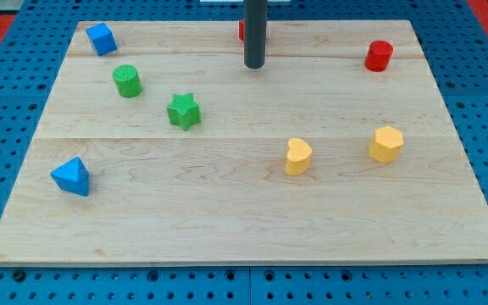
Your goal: Move your arm towards the yellow heart
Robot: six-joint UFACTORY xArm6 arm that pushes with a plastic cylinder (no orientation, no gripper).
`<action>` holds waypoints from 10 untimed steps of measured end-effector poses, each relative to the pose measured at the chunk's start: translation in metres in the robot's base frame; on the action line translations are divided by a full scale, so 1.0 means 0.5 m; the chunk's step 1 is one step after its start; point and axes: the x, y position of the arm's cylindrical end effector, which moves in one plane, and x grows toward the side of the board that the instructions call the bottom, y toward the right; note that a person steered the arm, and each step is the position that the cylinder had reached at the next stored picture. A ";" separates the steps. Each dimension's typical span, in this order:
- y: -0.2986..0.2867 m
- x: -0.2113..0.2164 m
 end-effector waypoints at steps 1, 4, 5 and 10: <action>0.002 0.009; 0.023 0.165; 0.024 0.226; 0.038 0.274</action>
